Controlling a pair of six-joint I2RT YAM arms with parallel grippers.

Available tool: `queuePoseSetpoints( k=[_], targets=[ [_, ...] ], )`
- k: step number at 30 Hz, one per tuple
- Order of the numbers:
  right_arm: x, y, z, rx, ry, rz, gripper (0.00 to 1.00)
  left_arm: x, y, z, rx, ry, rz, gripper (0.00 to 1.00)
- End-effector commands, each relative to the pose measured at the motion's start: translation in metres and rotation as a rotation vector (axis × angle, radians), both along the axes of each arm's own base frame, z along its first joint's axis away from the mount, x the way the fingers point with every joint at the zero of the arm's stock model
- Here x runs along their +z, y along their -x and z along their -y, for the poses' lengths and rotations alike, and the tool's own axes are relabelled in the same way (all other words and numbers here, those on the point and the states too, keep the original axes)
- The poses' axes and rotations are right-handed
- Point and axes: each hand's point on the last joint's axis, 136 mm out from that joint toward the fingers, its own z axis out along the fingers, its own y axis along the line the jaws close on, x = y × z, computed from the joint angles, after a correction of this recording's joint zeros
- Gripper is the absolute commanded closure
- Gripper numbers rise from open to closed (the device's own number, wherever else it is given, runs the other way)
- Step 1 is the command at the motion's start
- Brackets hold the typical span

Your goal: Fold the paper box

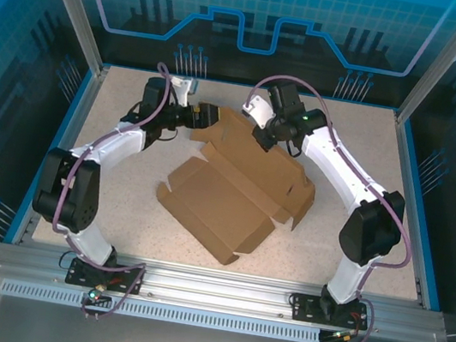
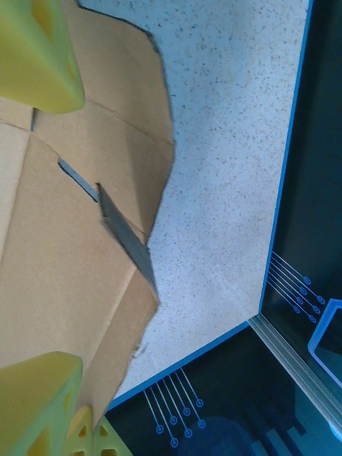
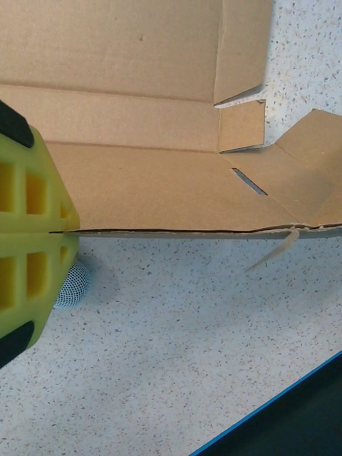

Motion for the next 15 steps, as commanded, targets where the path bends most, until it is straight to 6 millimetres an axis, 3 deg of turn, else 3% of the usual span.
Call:
queuePoseSetpoints(
  k=[1, 10, 15],
  targets=[
    [0.009, -0.001, 0.001, 0.009, -0.007, 0.004, 1.00, 0.003, -0.005, 0.004, -0.044, 0.004, 0.000, 0.14],
    [0.008, -0.001, 0.003, 0.006, -0.004, 0.000, 1.00, 0.004, -0.018, 0.015, -0.085, 0.056, -0.009, 0.25],
    [0.007, -0.002, -0.001, 0.004, -0.013, -0.004, 1.00, 0.011, -0.011, 0.031, -0.157, 0.149, -0.022, 0.35]
  ],
)
